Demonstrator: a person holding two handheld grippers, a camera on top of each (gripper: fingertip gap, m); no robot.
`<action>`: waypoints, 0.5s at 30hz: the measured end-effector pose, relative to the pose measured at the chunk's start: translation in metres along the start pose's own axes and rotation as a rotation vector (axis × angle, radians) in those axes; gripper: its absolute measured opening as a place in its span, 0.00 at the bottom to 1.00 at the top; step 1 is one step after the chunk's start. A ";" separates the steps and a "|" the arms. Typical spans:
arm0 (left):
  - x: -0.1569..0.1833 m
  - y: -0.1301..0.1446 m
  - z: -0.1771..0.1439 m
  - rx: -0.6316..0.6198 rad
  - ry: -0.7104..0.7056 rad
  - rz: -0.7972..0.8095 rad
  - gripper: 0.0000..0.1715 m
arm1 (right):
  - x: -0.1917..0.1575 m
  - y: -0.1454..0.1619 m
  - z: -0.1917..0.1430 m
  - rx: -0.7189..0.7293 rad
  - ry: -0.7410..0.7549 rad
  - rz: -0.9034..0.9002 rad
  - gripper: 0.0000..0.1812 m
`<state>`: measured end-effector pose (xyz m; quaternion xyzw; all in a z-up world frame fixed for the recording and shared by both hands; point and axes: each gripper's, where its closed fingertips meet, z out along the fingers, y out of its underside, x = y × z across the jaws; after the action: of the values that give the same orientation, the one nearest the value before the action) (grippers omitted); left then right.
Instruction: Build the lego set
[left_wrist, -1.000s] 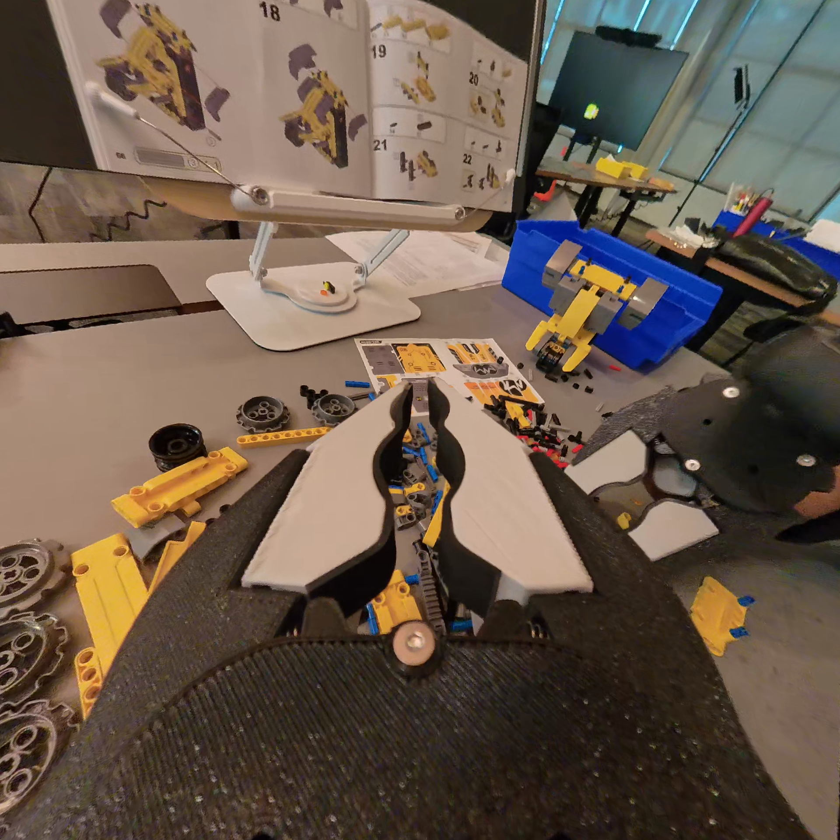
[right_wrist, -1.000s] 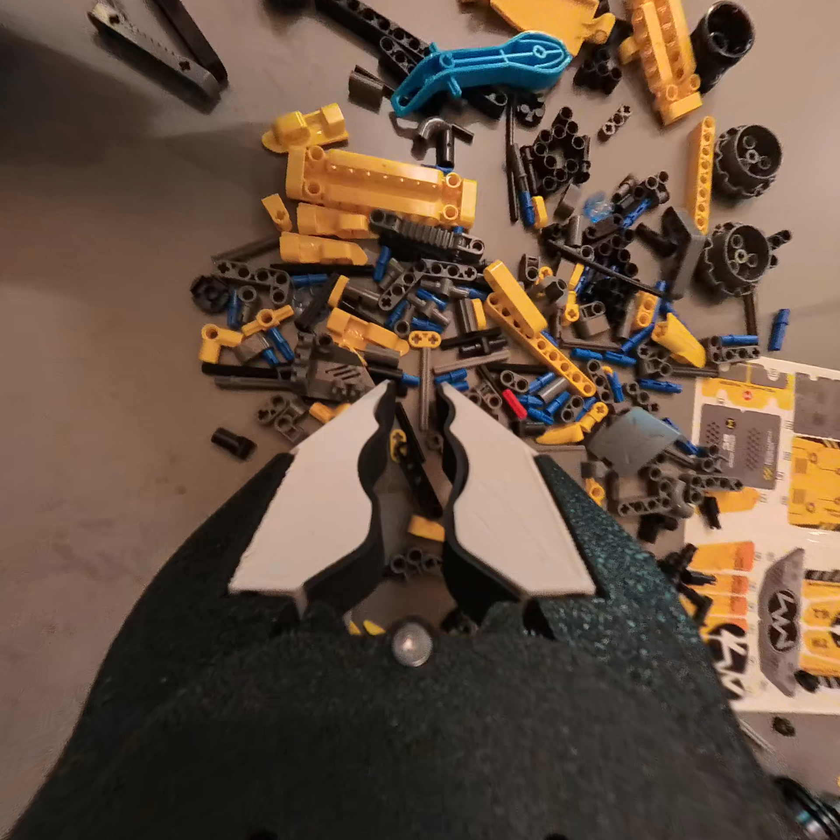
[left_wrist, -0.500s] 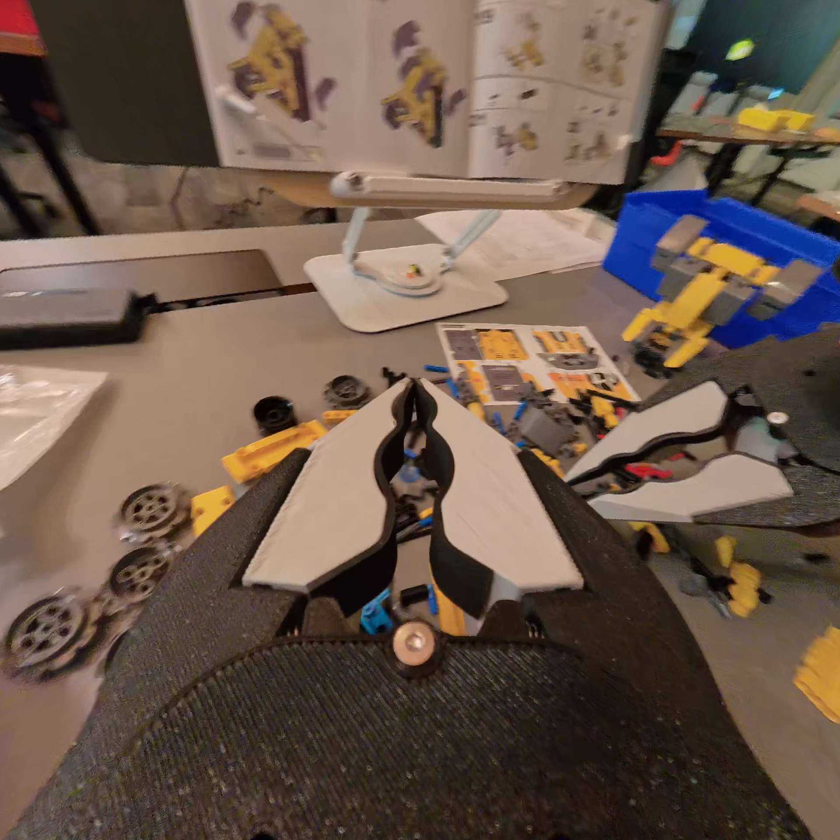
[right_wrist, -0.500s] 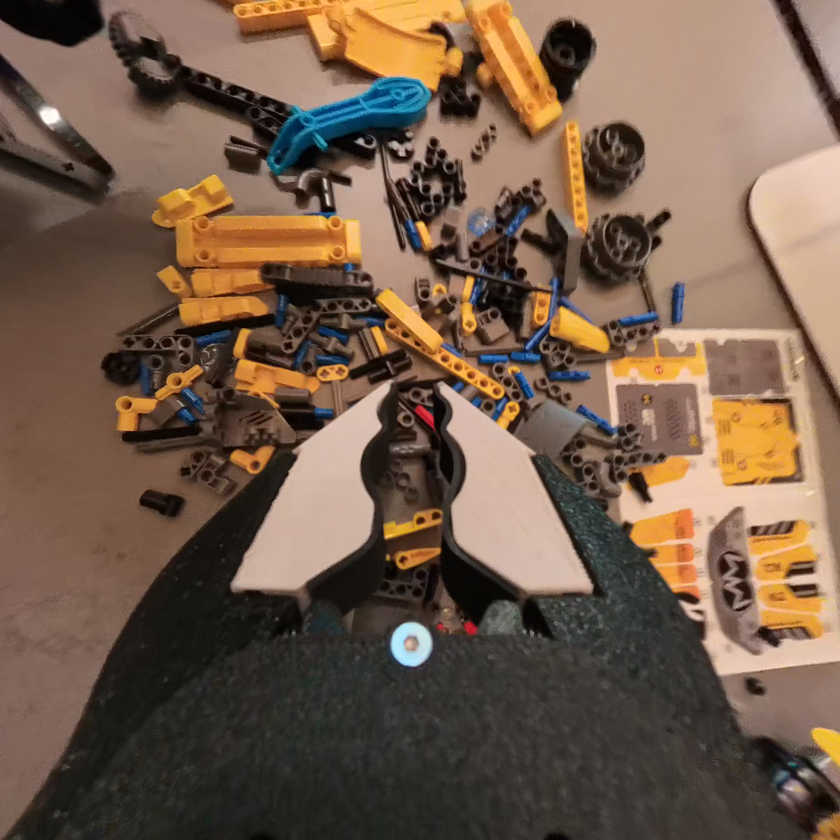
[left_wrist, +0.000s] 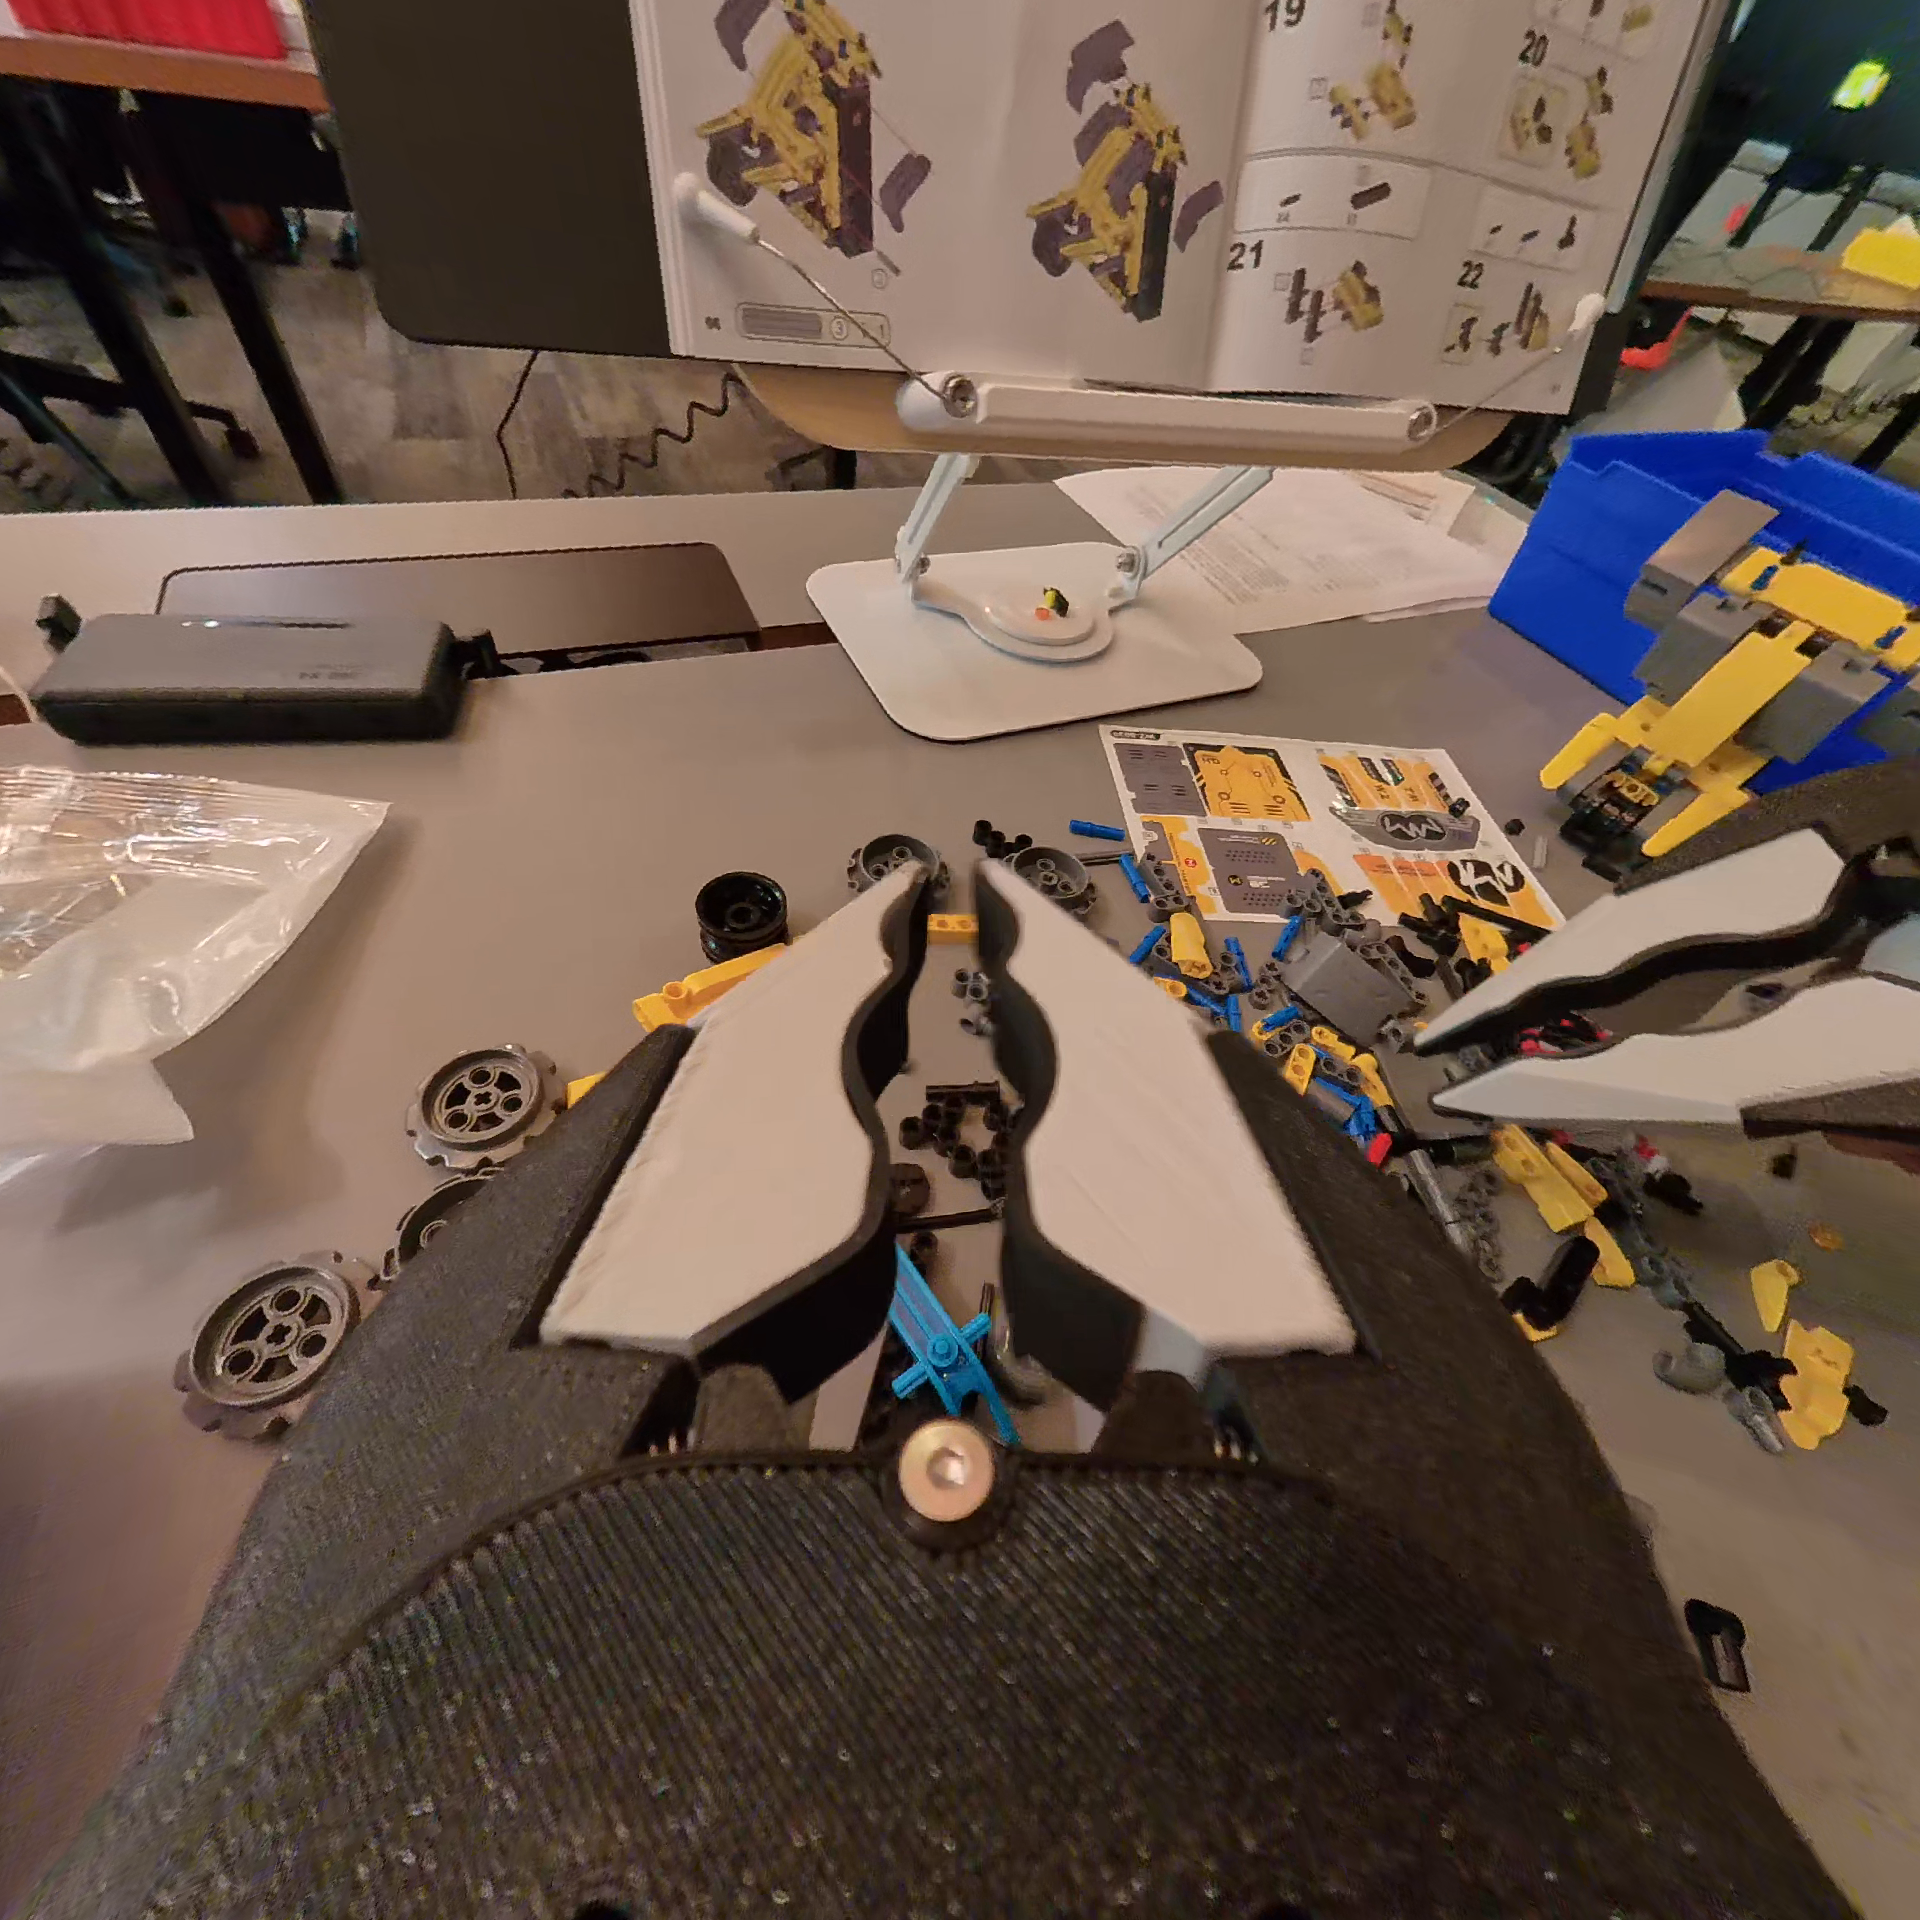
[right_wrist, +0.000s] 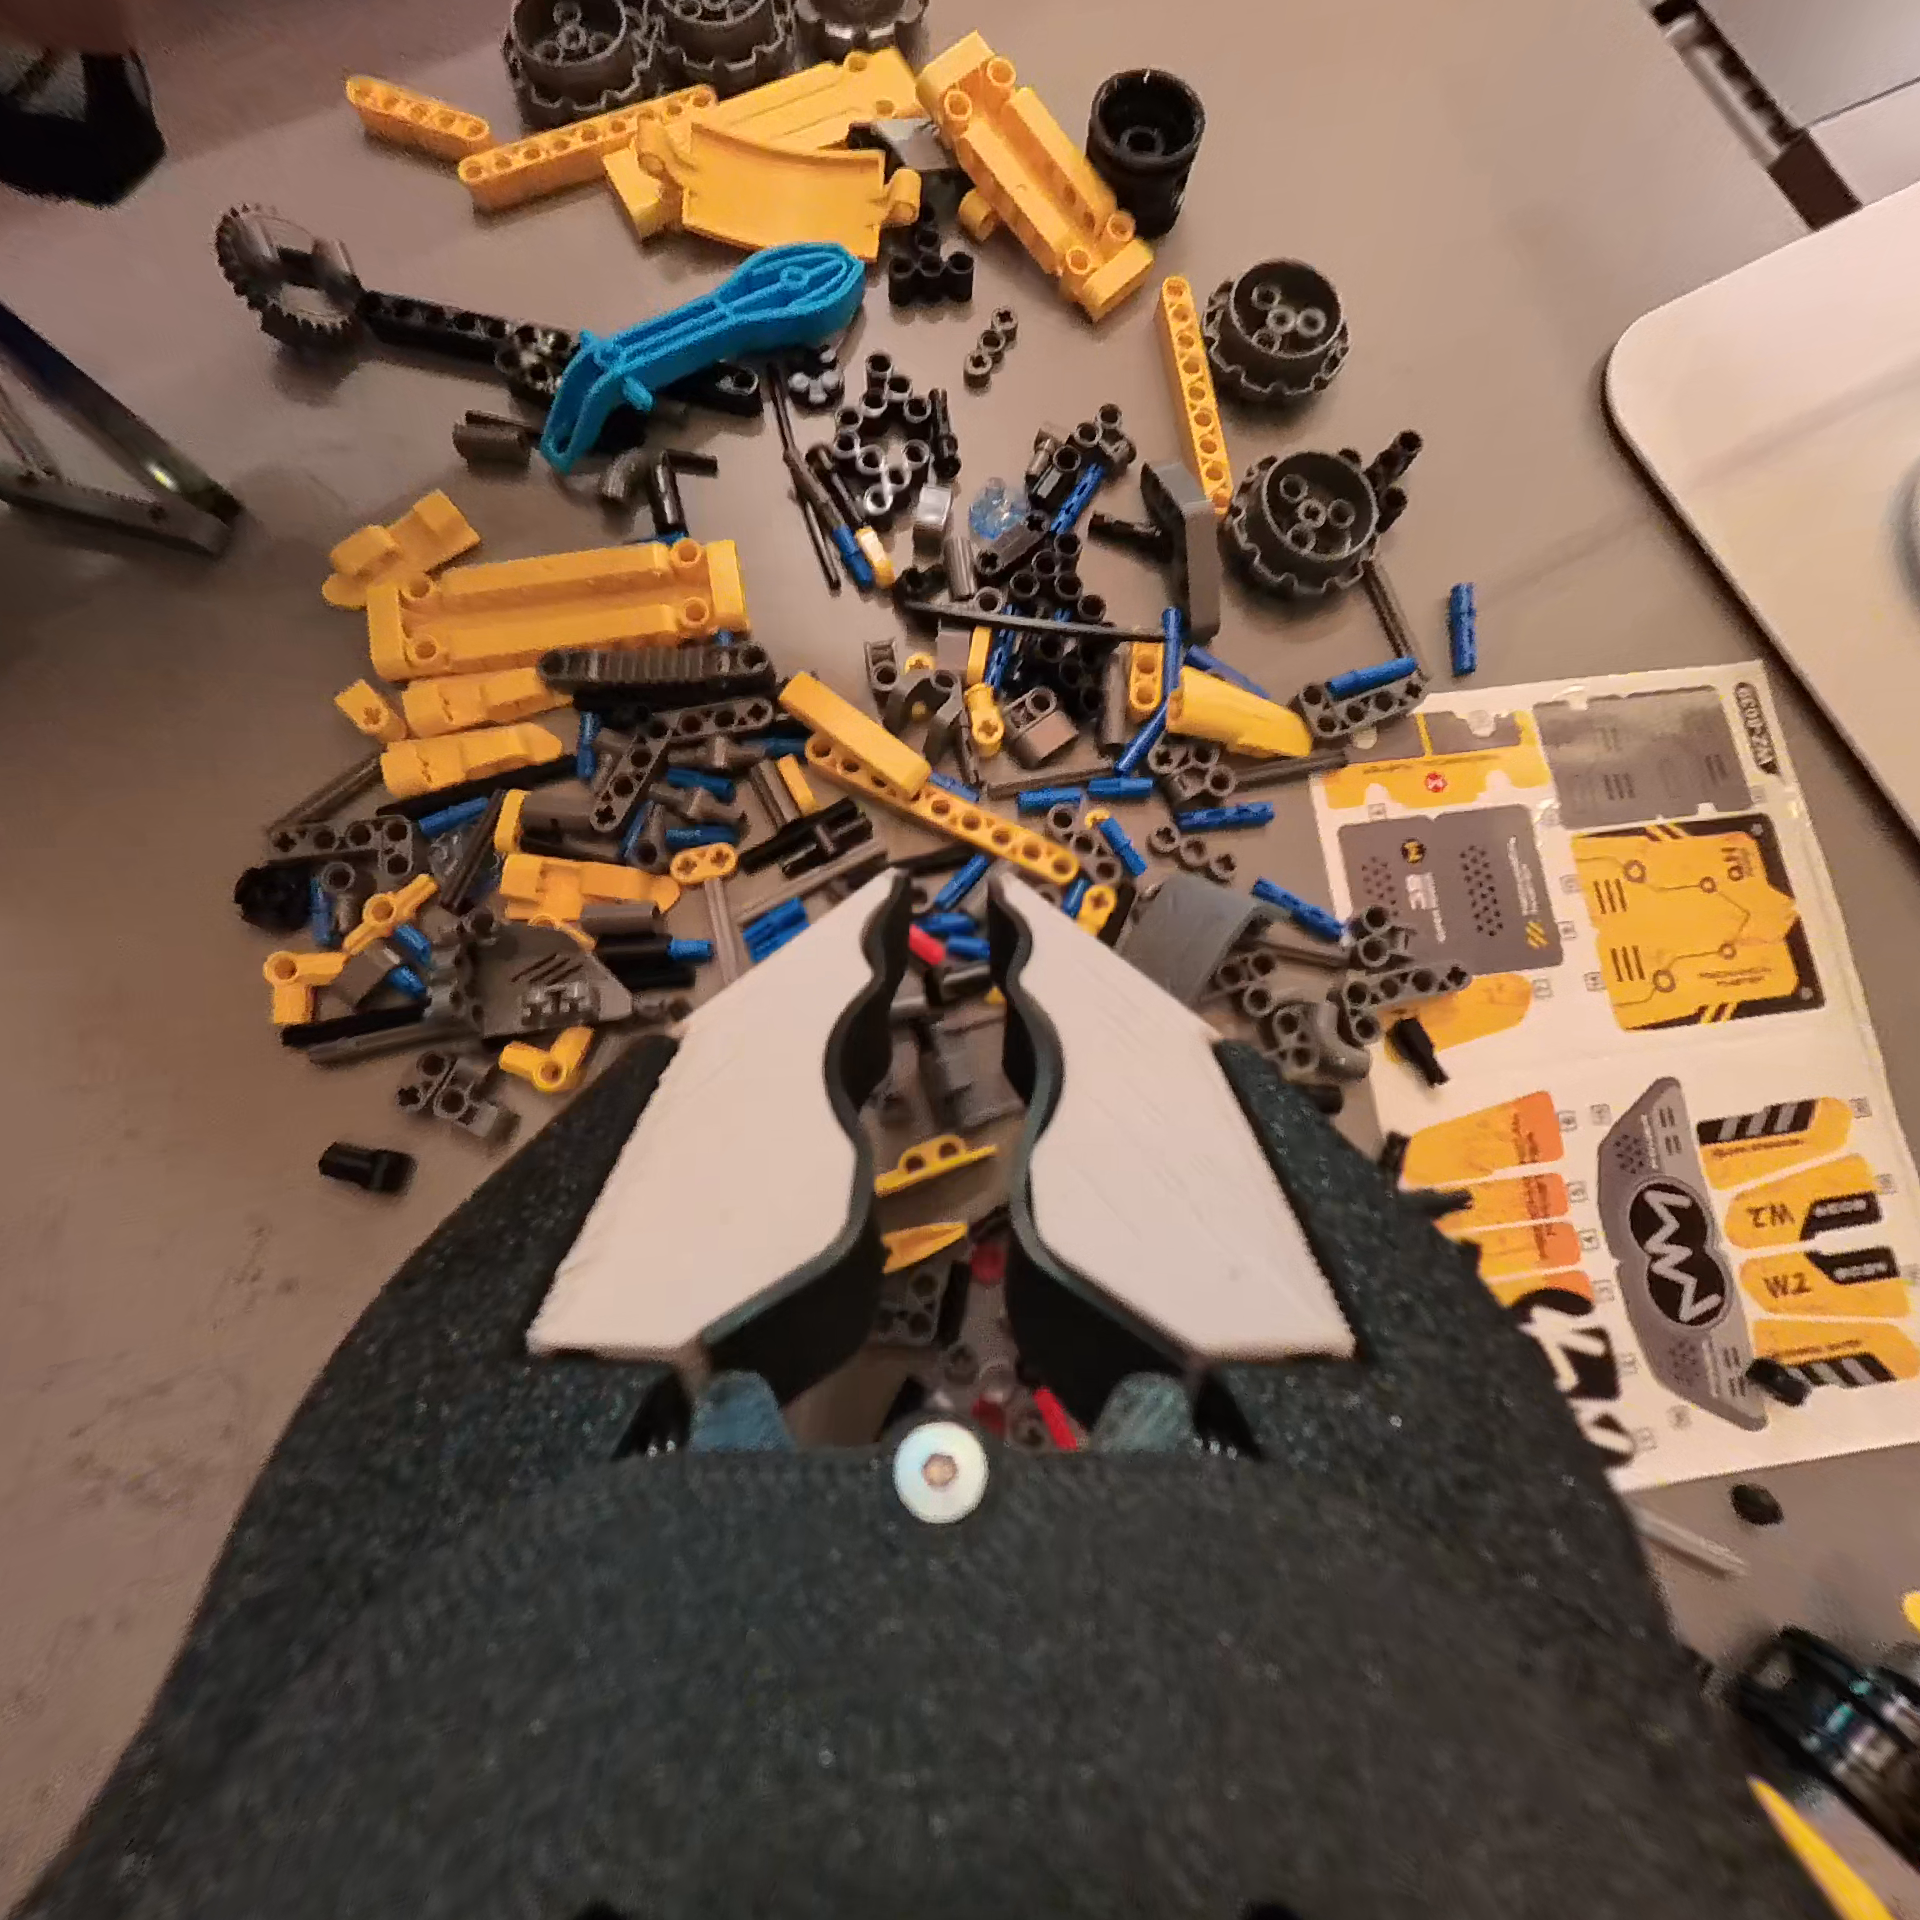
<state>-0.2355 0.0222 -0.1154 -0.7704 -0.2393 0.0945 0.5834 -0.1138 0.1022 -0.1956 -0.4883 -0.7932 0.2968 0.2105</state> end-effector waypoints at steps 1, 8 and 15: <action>0.000 0.001 0.000 -0.002 -0.003 0.001 0.12 | 0.003 -0.004 0.002 0.006 -0.004 0.005 0.07; 0.001 -0.002 -0.002 0.014 0.029 -0.024 0.21 | 0.035 -0.009 0.031 -0.072 -0.019 0.042 0.03; 0.003 -0.002 -0.003 0.011 0.026 -0.005 0.22 | 0.042 -0.011 0.055 -0.101 -0.061 0.128 0.00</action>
<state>-0.2325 0.0212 -0.1118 -0.7677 -0.2328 0.0843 0.5911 -0.1738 0.1216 -0.2263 -0.5385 -0.7805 0.2840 0.1419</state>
